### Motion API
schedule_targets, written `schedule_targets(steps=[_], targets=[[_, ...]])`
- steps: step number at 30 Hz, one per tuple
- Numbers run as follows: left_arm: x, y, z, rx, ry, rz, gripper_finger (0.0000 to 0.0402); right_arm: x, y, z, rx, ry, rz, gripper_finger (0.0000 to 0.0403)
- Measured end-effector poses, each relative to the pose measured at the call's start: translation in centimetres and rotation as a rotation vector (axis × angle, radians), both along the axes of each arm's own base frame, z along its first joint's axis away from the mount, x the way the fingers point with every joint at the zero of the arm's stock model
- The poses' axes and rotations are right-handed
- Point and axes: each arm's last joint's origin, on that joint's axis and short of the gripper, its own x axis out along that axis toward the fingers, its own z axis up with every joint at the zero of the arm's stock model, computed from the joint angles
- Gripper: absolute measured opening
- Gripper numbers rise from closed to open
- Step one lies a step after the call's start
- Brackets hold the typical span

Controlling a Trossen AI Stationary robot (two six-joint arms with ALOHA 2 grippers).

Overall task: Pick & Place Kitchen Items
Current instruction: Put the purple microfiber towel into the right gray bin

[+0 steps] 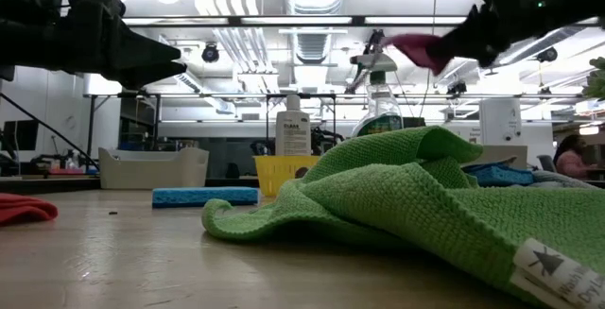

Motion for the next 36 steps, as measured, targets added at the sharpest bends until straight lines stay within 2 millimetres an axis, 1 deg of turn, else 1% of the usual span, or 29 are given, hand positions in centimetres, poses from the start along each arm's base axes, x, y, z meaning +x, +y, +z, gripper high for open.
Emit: schedule_targets(steps=[3,7,11,14,17,22,26,30,36], targets=[[0.0,0.0,0.0,0.000,0.000,0.000,0.0331,-0.9,-0.2,0.9,0.023,0.054,-0.099,0.0018],[0.0,0.0,0.0,0.000,0.000,0.000,0.0331,-1.6,-0.5,1.9,0.029,0.107,-0.224,0.0018],[0.0,0.0,0.0,0.000,-0.002,0.000,0.0331,-1.8,-0.7,2.8,0.025,0.152,-0.303,0.0018],[0.0,0.0,0.0,0.000,-0.003,0.000,0.0331,-1.5,-0.7,3.1,0.021,0.178,-0.318,0.0018],[0.0,0.0,0.0,0.000,-0.004,0.000,0.0331,-0.9,-0.7,3.1,0.026,0.198,-0.302,0.0018],[0.0,0.0,0.0,0.000,-0.007,-0.007,0.0331,0.4,-0.5,2.3,0.058,0.227,-0.222,0.0018],[0.0,0.0,0.3,0.001,-0.033,-0.008,0.0331,2.1,-0.3,2.0,0.079,0.207,-0.113,0.0018],[0.0,-0.1,0.7,0.000,-0.073,-0.023,0.0331,3.9,-0.1,2.0,0.052,0.167,-0.018,0.0018],[0.0,-0.1,0.7,0.000,-0.077,-0.026,0.0331,5.2,-0.1,1.9,0.036,0.219,0.006,0.0018]])
